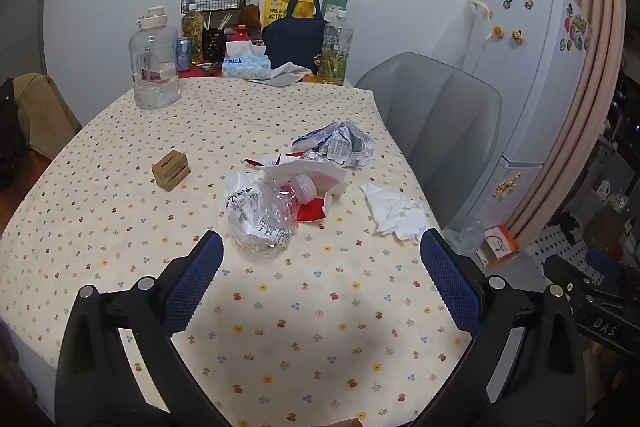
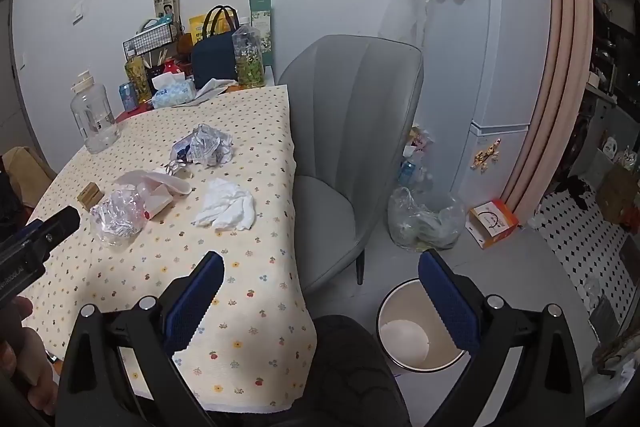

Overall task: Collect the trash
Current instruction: 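Move both tools toward the trash pile on the table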

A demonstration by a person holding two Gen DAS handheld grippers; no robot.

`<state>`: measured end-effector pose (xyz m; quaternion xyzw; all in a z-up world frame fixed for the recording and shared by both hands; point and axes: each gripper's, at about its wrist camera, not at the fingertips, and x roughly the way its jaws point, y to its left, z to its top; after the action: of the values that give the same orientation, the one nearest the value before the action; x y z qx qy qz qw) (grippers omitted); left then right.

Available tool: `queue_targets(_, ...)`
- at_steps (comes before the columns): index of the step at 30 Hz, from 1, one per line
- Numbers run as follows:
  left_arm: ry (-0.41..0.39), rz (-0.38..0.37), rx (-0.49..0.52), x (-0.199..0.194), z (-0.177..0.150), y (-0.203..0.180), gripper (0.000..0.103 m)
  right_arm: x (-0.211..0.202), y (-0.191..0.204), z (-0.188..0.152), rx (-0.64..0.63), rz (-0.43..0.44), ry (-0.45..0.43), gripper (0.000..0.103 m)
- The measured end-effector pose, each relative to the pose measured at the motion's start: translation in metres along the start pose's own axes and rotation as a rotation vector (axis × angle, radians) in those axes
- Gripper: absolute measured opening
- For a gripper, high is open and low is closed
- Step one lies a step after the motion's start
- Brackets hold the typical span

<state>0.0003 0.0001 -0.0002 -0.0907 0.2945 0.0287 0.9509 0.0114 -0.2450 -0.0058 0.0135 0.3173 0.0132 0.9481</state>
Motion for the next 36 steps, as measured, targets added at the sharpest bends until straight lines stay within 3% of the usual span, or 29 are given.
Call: queue_targets(36,0.013,-0.031,0.037,-0.006,0.005,-0.012,0.098,-0.006,-0.006,0.002,0.01,-0.043,-0.024,0.095)
